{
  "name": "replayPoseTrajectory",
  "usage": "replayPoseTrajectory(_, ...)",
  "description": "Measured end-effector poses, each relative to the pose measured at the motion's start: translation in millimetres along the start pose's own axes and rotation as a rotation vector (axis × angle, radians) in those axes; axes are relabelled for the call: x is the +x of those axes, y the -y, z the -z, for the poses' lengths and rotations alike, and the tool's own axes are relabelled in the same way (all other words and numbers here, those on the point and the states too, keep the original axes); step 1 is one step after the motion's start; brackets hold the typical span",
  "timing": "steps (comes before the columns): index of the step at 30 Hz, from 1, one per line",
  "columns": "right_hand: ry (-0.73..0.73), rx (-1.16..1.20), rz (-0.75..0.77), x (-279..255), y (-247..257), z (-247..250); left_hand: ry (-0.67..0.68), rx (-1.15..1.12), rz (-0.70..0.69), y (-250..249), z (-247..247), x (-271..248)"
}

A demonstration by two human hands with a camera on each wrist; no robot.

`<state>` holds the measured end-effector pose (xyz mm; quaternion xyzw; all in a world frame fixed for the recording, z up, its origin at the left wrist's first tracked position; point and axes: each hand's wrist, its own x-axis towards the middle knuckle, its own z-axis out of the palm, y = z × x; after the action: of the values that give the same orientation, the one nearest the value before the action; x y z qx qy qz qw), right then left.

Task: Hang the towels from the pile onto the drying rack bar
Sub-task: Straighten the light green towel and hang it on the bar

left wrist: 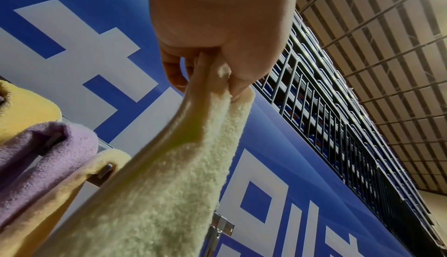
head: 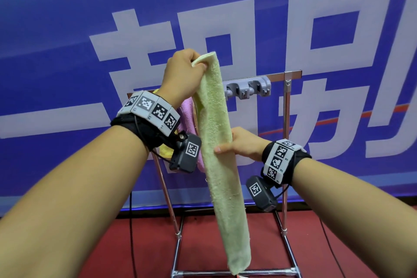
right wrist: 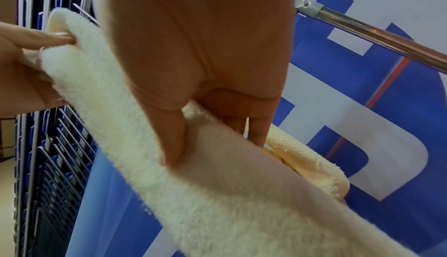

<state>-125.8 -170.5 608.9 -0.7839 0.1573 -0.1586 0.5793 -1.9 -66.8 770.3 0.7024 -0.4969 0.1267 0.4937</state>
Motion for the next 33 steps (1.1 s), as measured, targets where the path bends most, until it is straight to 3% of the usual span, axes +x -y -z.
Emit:
replayPoseTrajectory(6, -0.119, -0.152, -0.01, -1.4, 7.5, 13.8, -0.02, 0.066, 0.043, 24.6, 11.3, 1.1)
replayPoseTrajectory(10, -0.25, -0.255, 0.022, -7.1, 19.8, 30.9, 0.056, 0.196, 0.128, 48.4, 16.7, -5.2)
replayPoseTrajectory(18, -0.454, -0.451, 0.119, -5.2, 45.4, 64.6, 0.456, 0.363, 0.365, 89.3, 12.8, -26.6)
replayPoseTrajectory(23, -0.453, -0.552, 0.153, -4.1, 63.5, 65.4, 0.723, 0.435, 0.304, 82.7, -4.5, -43.8)
replayPoseTrajectory(28, -0.411, -0.638, 0.169, -6.1, 78.5, 62.7, 0.596, -0.036, 0.145, 43.6, -37.8, -50.0)
replayPoseTrajectory(33, -0.404, -0.686, 0.14, -14.5, 84.1, 72.0, 0.479, -0.057, 0.043, 9.7, -68.5, -46.6)
